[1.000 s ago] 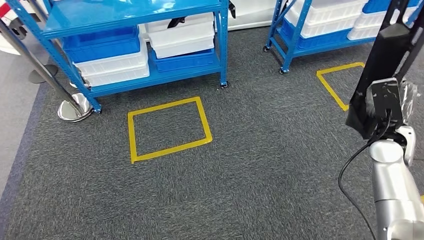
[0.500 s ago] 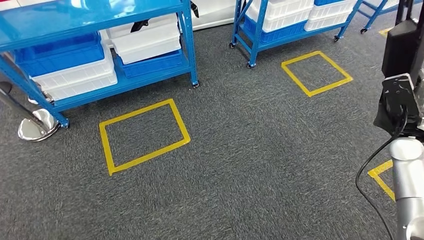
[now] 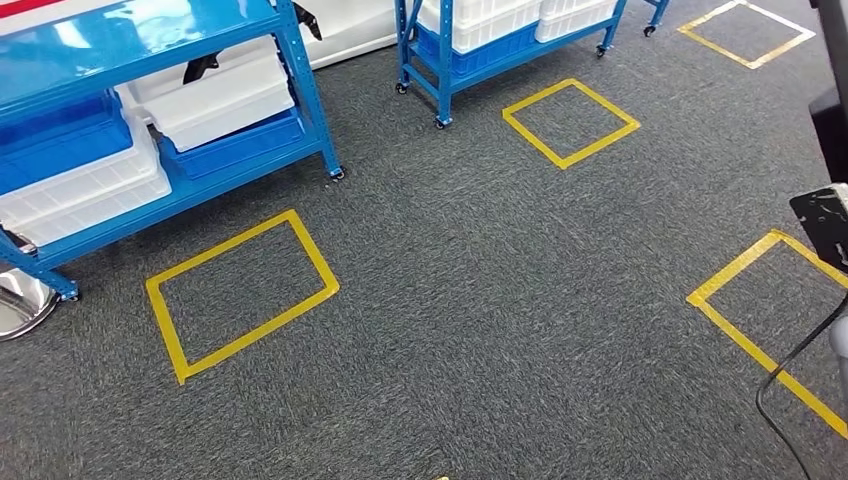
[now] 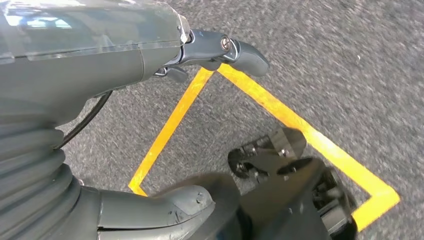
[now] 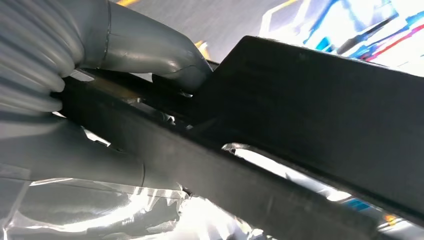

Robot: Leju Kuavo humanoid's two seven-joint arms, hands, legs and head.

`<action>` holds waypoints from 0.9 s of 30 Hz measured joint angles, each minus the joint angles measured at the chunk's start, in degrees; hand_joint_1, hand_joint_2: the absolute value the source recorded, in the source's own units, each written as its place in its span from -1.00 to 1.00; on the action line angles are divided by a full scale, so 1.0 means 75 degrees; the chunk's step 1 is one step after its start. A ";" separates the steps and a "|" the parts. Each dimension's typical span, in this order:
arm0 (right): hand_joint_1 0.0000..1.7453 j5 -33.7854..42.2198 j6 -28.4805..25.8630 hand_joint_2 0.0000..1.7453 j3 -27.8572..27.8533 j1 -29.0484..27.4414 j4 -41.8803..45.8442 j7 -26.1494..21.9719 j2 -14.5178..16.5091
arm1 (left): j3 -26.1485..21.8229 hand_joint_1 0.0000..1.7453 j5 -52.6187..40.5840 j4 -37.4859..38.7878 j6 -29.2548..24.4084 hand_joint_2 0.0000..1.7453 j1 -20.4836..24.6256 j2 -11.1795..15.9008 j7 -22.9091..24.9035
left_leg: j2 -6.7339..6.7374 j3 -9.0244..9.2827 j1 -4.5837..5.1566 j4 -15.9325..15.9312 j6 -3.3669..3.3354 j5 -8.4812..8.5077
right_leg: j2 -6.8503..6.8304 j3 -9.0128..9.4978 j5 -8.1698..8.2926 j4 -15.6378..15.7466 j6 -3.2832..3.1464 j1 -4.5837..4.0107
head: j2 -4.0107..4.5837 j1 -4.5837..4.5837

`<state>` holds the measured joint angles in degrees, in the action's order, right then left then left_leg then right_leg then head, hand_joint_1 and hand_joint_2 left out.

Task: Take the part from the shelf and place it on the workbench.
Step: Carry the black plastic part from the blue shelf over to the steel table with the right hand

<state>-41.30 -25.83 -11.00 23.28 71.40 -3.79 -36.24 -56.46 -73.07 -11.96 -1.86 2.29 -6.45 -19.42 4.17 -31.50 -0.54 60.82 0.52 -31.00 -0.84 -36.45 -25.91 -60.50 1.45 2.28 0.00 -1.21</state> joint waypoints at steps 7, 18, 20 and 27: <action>1.00 -0.0290 -0.0108 1.00 -0.0633 -0.0817 0.0484 0.0004 -0.0085 | 0.0000 -1.00 -0.0059 0.0000 0.0000 1.00 -0.0021 -0.0010 -0.0023 | -0.0577 -0.0665 0.0116 0.1447 -0.0259 -0.0441 | 0.0659 -0.0057 0.0074 0.0008 -0.0154 -0.0196 | 0.0000 0.0028; 1.00 -0.1917 -0.0710 1.00 -0.2178 -0.2482 0.1566 0.0307 -0.0390 | -0.0128 -1.00 -0.0102 0.0006 -0.0011 1.00 -0.0036 -0.0020 0.0005 | -0.0574 0.0432 0.0245 -0.1026 -0.0713 0.0657 | 0.0299 -0.0626 -0.0472 -0.0959 0.0132 -0.0103 | 0.0000 -0.0005; 1.00 -0.2006 -0.0696 1.00 -0.2287 -0.2626 0.1633 0.0387 -0.0372 | -0.0147 -1.00 -0.0101 0.0006 -0.0007 1.00 -0.0038 -0.0037 0.0017 | -0.0314 0.0409 0.0226 -0.0953 -0.0633 0.0603 | 0.0163 -0.0857 -0.0683 -0.1553 0.0258 0.0001 | 0.0000 -0.0006; 1.00 -0.2158 -0.0638 1.00 -0.2643 -0.2927 0.1732 0.0507 -0.0365 | -0.0203 -1.00 -0.0104 -0.0013 -0.0019 1.00 0.0008 -0.0008 0.0016 | 0.0359 0.0304 0.0218 -0.0312 -0.0200 0.0078 | -0.0507 0.0056 -0.0058 -0.0093 0.0321 0.0147 | 0.0000 -0.0016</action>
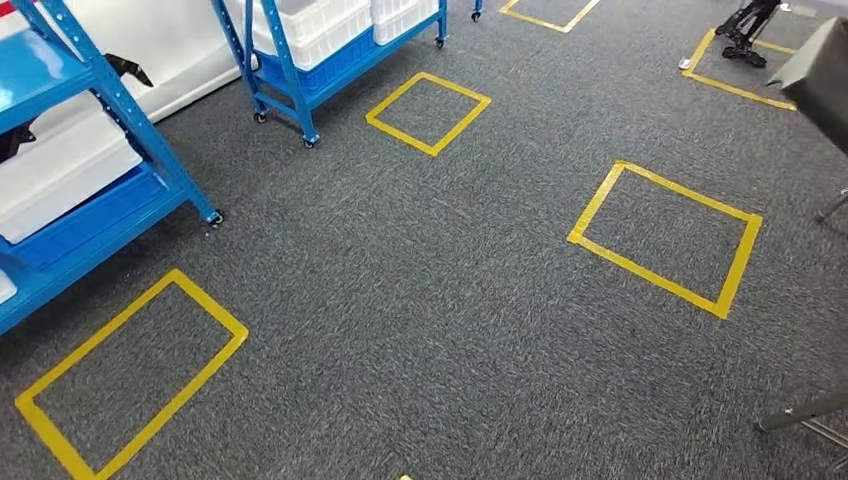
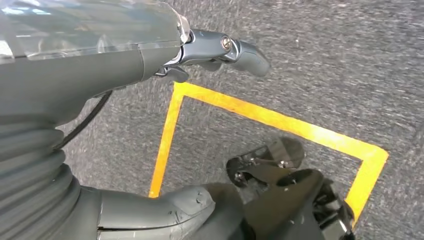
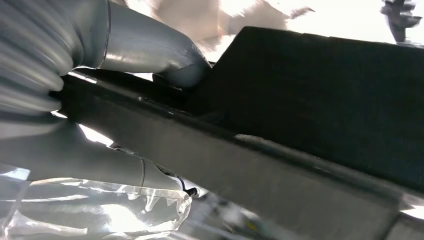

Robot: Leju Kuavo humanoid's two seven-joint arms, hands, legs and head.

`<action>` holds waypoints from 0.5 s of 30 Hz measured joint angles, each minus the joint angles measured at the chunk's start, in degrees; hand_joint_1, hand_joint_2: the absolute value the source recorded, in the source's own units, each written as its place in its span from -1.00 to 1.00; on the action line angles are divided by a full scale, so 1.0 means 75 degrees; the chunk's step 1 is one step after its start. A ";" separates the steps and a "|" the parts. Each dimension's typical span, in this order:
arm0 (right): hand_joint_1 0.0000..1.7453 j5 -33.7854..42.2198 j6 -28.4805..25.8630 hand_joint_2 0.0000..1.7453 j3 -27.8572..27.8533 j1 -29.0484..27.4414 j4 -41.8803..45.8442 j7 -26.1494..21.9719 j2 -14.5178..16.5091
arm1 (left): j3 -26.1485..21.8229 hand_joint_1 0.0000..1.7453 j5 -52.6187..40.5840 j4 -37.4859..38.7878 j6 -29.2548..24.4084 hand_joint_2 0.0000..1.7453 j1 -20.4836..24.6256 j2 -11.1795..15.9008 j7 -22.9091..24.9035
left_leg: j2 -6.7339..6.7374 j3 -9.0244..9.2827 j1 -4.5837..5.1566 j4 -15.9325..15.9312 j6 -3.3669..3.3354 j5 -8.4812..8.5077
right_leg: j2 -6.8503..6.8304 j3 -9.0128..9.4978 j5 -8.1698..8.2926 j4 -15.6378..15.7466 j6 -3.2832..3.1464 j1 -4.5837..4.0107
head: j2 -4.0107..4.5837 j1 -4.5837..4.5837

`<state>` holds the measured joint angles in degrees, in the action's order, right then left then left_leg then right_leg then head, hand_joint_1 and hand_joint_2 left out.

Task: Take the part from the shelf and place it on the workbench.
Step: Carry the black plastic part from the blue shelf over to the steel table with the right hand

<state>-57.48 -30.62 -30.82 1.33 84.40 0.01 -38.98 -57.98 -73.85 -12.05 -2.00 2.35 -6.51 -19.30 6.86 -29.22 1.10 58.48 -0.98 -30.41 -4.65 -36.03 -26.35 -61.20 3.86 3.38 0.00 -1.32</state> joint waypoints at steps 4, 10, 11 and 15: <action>1.00 -0.0010 0.0012 1.00 -0.0099 -0.0033 0.0054 0.0007 -0.0083 | -0.0014 -1.00 -0.0004 0.0001 -0.0001 1.00 0.0023 -0.0020 0.0003 | -0.0315 -0.0113 -0.0086 0.0439 0.0089 -0.0431 | 0.0399 -0.0124 0.0052 -0.0024 -0.0270 -0.0030 | 0.0000 0.0064; 1.00 -0.0206 0.0087 1.00 -0.0106 0.0092 0.0061 0.0076 -0.0113 | -0.0053 -1.00 -0.0026 0.0004 -0.0009 1.00 -0.0003 -0.0039 0.0041 | -0.0913 -0.0781 0.0012 0.1944 -0.0198 -0.0988 | 0.1011 -0.0245 0.0160 -0.0005 -0.0439 -0.0260 | 0.0000 0.0098; 1.00 -0.0246 0.0109 1.00 -0.0098 0.0143 0.0045 0.0099 -0.0116 | -0.0063 -1.00 -0.0019 0.0004 -0.0017 1.00 0.0000 -0.0039 0.0041 | -0.1023 -0.0561 0.0076 0.1453 -0.0300 -0.0666 | 0.1112 -0.0241 0.0173 -0.0003 -0.0448 -0.0274 | 0.0000 0.0099; 1.00 -0.0306 0.0141 1.00 -0.0039 0.0385 -0.0041 0.0170 -0.0133 | -0.0124 -1.00 -0.0001 0.0002 -0.0044 1.00 0.0016 -0.0022 0.0041 | -0.1433 -0.0020 0.0214 0.0111 -0.0543 -0.0030 | 0.1476 -0.0280 0.0286 0.0028 -0.0359 -0.0250 | 0.0000 0.0104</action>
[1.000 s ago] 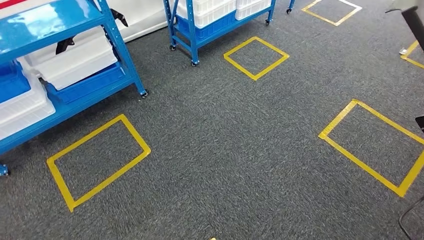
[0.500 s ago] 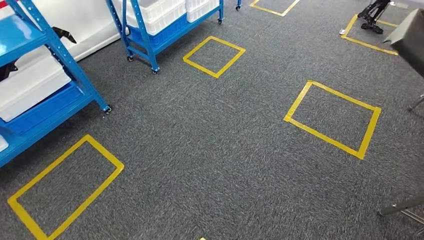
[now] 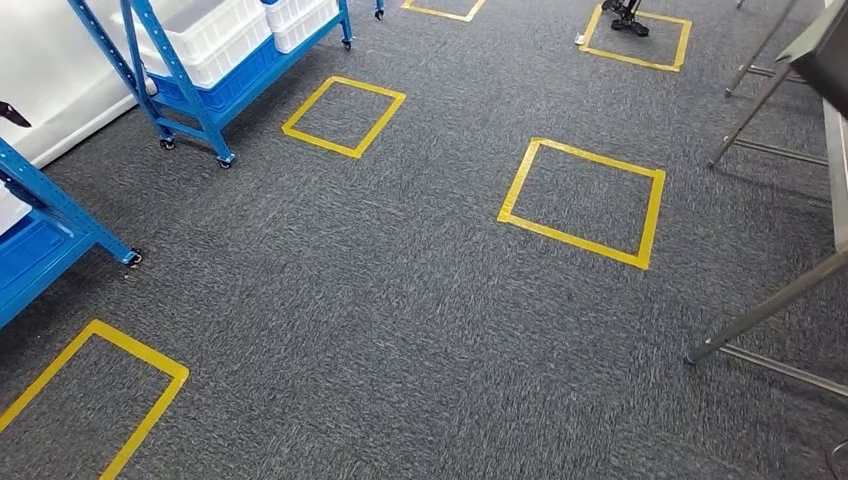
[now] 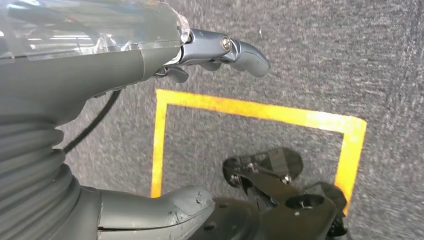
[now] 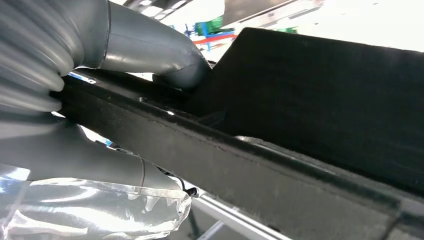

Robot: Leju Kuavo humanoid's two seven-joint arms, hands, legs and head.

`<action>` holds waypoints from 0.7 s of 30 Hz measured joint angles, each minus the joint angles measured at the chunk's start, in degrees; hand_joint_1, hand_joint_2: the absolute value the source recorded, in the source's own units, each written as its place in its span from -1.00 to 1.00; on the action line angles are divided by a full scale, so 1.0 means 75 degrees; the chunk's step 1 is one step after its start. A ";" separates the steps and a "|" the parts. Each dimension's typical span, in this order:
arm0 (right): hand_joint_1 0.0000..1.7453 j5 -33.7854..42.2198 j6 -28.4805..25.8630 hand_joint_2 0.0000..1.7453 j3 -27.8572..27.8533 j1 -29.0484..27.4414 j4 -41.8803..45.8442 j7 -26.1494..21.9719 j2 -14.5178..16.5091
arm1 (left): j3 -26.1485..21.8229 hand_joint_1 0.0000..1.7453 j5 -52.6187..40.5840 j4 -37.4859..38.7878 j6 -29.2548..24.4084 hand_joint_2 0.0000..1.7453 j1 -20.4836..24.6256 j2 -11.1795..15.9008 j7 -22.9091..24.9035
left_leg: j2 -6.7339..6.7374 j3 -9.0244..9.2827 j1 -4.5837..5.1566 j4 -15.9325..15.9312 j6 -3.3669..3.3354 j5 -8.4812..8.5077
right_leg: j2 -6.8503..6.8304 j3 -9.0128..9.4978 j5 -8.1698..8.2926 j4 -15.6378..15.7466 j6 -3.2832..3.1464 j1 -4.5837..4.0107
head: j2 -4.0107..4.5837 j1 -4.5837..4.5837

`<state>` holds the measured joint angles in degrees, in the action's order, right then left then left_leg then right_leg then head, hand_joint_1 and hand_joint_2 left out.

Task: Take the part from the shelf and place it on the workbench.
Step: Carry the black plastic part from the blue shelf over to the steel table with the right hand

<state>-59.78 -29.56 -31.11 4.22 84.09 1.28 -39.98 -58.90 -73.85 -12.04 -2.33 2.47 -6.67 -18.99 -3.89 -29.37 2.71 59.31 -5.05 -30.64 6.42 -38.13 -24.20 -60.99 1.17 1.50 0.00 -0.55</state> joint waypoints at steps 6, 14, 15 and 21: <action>1.00 -0.0023 -0.0082 1.00 0.0007 -0.0068 -0.0082 0.0018 -0.0040 | -0.0012 -1.00 -0.0005 0.0002 0.0005 1.00 0.0007 -0.0033 -0.0006 | 0.0556 0.0146 -0.0059 -0.0575 -0.0030 0.0409 | -0.0647 -0.0402 -0.0559 -0.0762 0.0192 -0.0020 | 0.0000 -0.0026; 1.00 0.0076 -0.0240 1.00 -0.0190 -0.0512 -0.0130 -0.0060 0.0011 | -0.0026 -1.00 -0.0047 -0.0001 0.0036 1.00 -0.0019 -0.0046 -0.0020 | 0.1257 -0.0002 -0.0124 -0.0188 0.0298 0.0142 | -0.1370 0.0398 -0.0296 0.0036 0.0442 0.0190 | 0.0000 -0.0031; 1.00 0.0082 -0.0255 1.00 -0.0209 -0.0541 -0.0129 -0.0060 0.0018 | -0.0029 -1.00 -0.0050 -0.0002 0.0036 1.00 -0.0012 -0.0037 -0.0023 | 0.1329 0.0003 -0.0109 -0.0143 0.0345 0.0089 | -0.1375 0.0405 -0.0318 0.0066 0.0352 0.0164 | 0.0000 -0.0024; 1.00 0.0092 -0.0259 1.00 -0.0318 -0.0576 -0.0114 -0.0098 -0.0042 | -0.0038 -1.00 -0.0050 -0.0001 0.0068 1.00 0.0005 -0.0057 -0.0036 | 0.0768 -0.0400 -0.0236 0.0979 0.0520 -0.0726 | -0.0854 0.0289 -0.0224 0.0089 0.0006 0.0124 | 0.0000 0.0001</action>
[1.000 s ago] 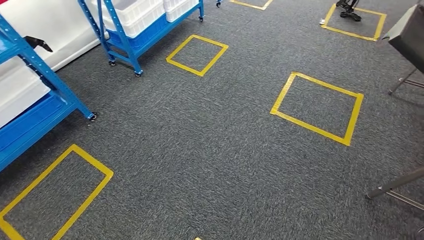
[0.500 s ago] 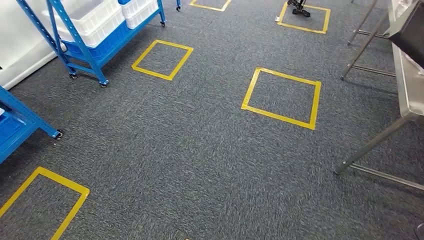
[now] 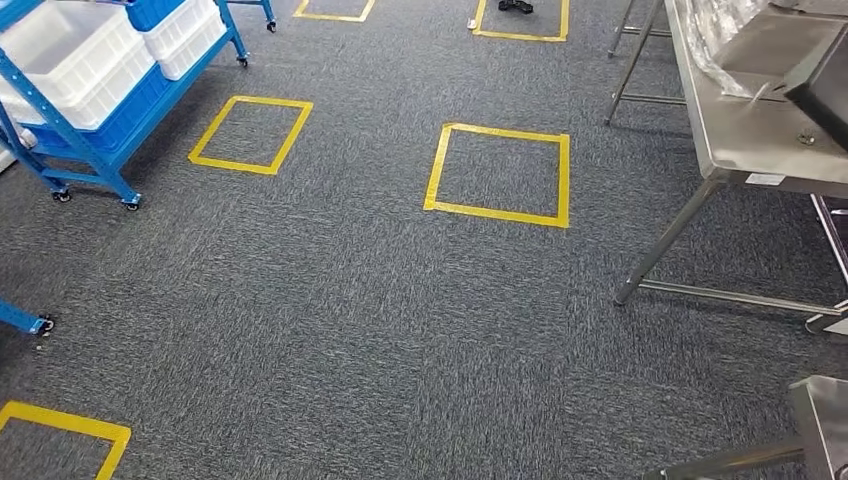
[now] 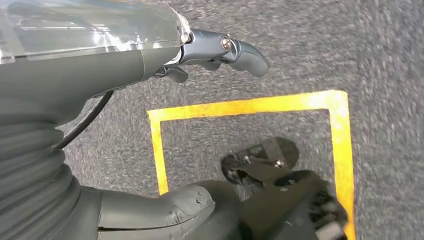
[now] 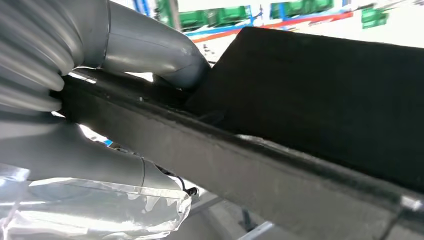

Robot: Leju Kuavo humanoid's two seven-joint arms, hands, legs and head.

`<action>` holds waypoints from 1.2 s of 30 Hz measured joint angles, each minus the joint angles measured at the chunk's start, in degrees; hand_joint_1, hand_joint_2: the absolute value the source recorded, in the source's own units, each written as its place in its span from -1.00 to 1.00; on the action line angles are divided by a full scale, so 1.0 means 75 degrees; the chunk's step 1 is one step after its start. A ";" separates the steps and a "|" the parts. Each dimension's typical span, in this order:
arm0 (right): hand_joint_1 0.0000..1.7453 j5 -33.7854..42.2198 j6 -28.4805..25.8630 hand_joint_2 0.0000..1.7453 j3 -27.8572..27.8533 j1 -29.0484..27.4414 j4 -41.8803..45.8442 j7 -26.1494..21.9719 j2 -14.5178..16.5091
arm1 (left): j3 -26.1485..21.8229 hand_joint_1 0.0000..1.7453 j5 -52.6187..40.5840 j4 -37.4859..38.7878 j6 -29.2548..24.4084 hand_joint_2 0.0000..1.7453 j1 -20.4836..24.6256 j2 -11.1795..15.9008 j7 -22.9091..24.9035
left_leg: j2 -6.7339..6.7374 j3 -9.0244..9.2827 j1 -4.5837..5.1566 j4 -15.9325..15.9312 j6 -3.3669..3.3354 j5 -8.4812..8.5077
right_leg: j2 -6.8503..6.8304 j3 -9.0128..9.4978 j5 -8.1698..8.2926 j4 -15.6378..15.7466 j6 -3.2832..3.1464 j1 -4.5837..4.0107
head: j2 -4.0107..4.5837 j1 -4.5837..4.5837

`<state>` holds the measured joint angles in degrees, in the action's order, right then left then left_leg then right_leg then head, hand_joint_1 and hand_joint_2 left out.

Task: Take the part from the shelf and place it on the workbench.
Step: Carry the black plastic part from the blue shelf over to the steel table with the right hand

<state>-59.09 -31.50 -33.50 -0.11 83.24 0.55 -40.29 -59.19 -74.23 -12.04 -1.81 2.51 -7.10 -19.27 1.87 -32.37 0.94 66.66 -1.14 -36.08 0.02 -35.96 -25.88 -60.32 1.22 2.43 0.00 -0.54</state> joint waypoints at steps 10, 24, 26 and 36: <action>1.00 0.0040 0.0007 1.00 -0.0190 -0.0084 0.0053 -0.0010 -0.0033 | -0.0061 -1.00 0.0023 0.0000 0.0054 1.00 -0.0032 -0.0007 0.0010 | -0.0851 0.0416 0.0063 -0.1017 -0.0285 0.0767 | 0.0978 -0.0122 0.0182 0.0033 0.0103 -0.0035 | 0.0000 0.0002; 1.00 0.0139 0.0094 1.00 -0.0633 -0.0322 0.0282 -0.0028 -0.0055 | -0.0141 -1.00 0.0031 0.0000 0.0050 1.00 -0.0033 -0.0037 0.0068 | 0.0475 0.0375 0.0077 -0.1218 -0.0283 0.0945 | -0.0464 0.0132 -0.0109 -0.0114 0.0361 -0.0010 | 0.0000 -0.0082; 1.00 0.0141 0.0098 1.00 -0.0653 -0.0343 0.0304 -0.0029 -0.0055 | -0.0146 -1.00 0.0029 0.0000 0.0049 1.00 -0.0018 -0.0033 0.0069 | 0.0620 0.0403 0.0103 -0.1159 -0.0189 0.0878 | -0.0516 0.0224 -0.0091 0.0073 0.0239 -0.0060 | 0.0000 -0.0065; 1.00 0.0442 0.0385 1.00 -0.1222 -0.0550 0.0401 -0.0310 -0.0101 | -0.0192 -1.00 0.0031 0.0003 0.0012 1.00 -0.0047 -0.0039 0.0090 | -0.0213 -0.0472 0.0001 0.0914 -0.0100 -0.0055 | 0.0357 0.0037 0.0074 0.0106 -0.0099 -0.0147 | 0.0000 -0.0020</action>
<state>-55.77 -28.61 -42.67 -4.23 86.24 -1.78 -41.05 -60.63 -73.99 -12.02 -1.73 2.15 -7.39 -18.60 0.27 -35.91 0.94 73.51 -1.89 -36.50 2.69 -35.68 -25.33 -59.52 0.48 1.33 0.00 -0.69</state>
